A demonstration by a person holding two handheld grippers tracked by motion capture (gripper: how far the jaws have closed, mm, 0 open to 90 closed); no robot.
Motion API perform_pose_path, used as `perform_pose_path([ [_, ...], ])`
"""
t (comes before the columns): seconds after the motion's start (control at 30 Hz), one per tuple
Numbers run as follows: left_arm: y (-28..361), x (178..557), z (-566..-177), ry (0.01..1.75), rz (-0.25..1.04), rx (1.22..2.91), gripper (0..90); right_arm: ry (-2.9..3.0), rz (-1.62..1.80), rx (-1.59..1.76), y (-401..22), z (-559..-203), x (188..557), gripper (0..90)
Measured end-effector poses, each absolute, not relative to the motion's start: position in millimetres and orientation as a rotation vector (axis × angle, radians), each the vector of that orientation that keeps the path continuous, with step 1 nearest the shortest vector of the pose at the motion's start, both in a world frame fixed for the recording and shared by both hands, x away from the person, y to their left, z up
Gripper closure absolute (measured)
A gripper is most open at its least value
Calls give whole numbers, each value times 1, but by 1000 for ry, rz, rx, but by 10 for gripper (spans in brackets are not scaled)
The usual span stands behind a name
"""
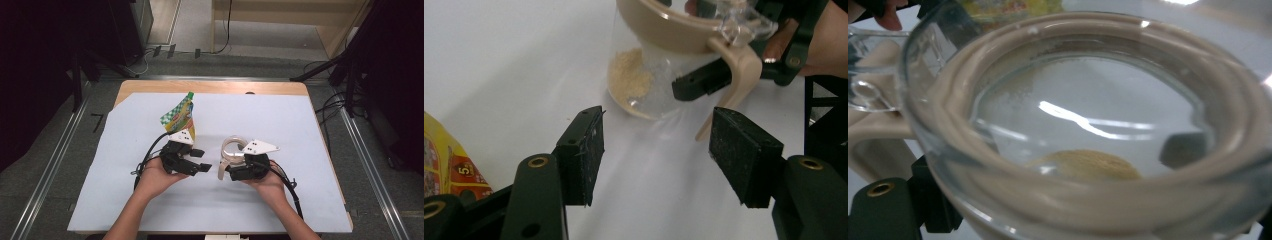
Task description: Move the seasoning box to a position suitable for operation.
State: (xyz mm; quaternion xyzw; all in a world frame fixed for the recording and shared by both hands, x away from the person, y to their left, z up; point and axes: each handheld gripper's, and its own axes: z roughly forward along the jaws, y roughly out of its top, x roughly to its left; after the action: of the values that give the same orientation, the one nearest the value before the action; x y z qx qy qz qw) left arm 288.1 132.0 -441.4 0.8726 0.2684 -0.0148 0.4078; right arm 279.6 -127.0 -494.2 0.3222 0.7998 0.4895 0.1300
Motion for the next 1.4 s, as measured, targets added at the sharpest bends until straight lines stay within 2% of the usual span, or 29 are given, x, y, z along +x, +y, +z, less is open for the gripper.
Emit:
perform_pose_path([
  [0.5, 135, 285, -441, 682, -35, 2194, 394, 2327, 1401, 873, -119, -511, 271, 117],
  [0.7, 133, 285, -442, 677, -36, 2201, 394, 2331, 1400, 881, -119, -511, 271, 112],
  [0.77, 134, 285, -442, 681, -37, 2199, 394, 2383, 1405, 934, -122, -509, 273, 67],
  [0.83, 134, 285, -442, 683, -40, 2196, 395, 2385, 1401, 955, -124, -508, 273, 58],
  [1.07, 135, 285, -442, 685, -40, 2194, 404, 2425, 1357, 976, -137, -499, 261, 58],
  [1.3, 131, 285, -444, 678, -41, 2203, 484, 2437, 1319, 1034, -166, -489, 243, 162],
  [1.33, 130, 284, -444, 675, -47, 2201, 499, 2434, 1324, 1043, -171, -488, 241, 201],
  [1.37, 130, 283, -445, 672, -55, 2200, 528, 2435, 1331, 1037, -179, -486, 239, 291],
  [1.4, 128, 281, -445, 668, -53, 2209, 551, 2429, 1332, 1040, -182, -485, 239, 325],
])
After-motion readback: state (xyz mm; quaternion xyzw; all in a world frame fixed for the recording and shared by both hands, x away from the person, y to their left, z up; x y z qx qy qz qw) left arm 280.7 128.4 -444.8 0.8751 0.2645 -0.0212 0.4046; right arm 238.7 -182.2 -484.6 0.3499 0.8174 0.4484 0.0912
